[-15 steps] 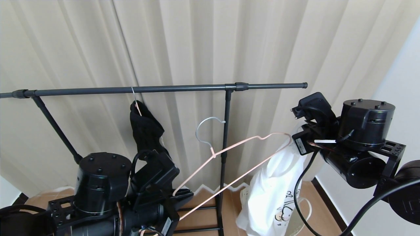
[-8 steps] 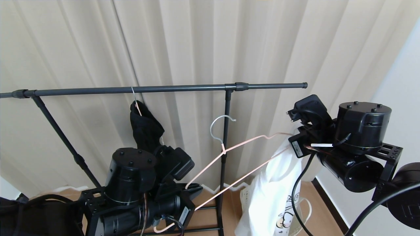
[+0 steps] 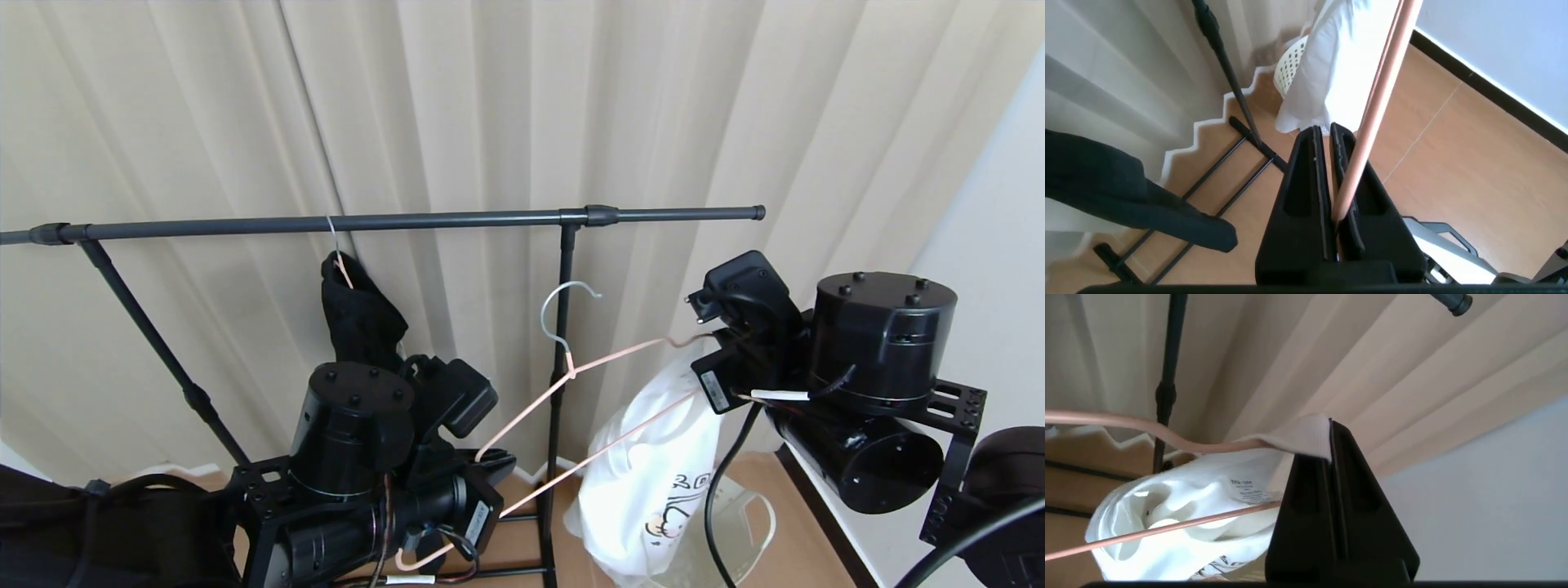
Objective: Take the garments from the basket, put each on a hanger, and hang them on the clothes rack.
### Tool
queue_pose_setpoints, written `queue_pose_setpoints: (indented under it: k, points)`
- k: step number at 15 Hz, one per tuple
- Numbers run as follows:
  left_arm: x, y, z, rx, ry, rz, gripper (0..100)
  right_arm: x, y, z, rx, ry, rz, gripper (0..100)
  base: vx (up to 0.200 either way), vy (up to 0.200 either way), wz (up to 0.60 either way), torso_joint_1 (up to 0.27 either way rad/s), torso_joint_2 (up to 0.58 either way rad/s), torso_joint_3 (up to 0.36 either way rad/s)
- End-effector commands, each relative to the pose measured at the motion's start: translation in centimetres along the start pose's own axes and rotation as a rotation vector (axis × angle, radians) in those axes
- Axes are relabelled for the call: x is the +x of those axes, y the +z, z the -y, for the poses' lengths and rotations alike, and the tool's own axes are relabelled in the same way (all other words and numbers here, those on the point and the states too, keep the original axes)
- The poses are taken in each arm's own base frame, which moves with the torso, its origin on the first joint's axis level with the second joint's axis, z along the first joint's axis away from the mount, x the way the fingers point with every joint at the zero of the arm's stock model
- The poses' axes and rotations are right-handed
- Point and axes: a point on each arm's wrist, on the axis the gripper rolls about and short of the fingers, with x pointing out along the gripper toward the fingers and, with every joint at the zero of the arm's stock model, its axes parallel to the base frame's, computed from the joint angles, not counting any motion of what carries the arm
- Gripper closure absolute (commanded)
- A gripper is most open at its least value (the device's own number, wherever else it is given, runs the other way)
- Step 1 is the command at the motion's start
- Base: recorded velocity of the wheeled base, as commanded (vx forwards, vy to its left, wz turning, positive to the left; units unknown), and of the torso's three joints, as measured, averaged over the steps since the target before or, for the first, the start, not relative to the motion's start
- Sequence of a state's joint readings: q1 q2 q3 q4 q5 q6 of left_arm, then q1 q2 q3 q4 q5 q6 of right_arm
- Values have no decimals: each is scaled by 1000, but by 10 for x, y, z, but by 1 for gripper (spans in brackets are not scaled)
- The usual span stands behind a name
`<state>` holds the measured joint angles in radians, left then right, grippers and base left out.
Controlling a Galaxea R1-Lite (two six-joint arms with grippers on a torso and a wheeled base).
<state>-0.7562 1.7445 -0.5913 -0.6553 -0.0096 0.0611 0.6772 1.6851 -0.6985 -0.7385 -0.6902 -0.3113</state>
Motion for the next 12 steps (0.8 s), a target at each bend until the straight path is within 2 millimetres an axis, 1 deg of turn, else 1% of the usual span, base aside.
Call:
queue_pose_setpoints:
  k: [1, 4, 7, 12]
  points:
    - [1, 1, 0, 0, 0, 2, 100, -8, 2, -9, -1, 38, 16, 100, 0, 0, 0, 0, 0, 0]
    - [2, 0, 3, 5, -9, 0, 100, -18, 7, -18, 15, 70, 41, 100, 0, 0, 0, 0, 0, 0]
    - [4, 0, 3, 5, -9, -2, 100, -38, 14, -36, 47, 142, 79, 100, 0, 0, 0, 0, 0, 0]
    - [4, 1, 4, 7, -12, 0, 100, -59, 25, -53, 113, 211, 166, 100, 0, 0, 0, 0, 0, 0]
